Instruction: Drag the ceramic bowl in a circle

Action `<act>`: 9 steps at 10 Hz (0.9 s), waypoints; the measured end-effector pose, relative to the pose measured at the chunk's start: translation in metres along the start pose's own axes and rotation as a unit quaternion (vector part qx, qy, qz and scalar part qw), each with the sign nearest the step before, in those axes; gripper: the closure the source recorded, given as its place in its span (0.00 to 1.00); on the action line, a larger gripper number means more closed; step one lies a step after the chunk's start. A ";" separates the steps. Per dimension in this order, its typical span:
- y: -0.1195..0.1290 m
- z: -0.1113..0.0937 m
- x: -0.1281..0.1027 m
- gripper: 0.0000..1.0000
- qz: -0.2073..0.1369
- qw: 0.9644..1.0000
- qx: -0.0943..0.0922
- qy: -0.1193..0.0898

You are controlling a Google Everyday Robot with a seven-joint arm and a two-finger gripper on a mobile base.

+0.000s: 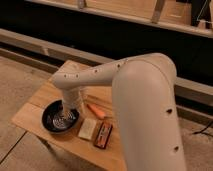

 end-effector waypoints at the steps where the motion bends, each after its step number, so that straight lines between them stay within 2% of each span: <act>1: -0.003 0.005 -0.005 0.50 0.000 1.000 0.005 0.003; 3: -0.001 0.008 -0.012 0.72 -0.011 1.000 0.013 0.000; 6: 0.007 0.006 -0.014 0.99 -0.023 1.000 0.011 -0.007; 9: 0.021 0.001 -0.016 1.00 -0.039 0.999 0.017 -0.018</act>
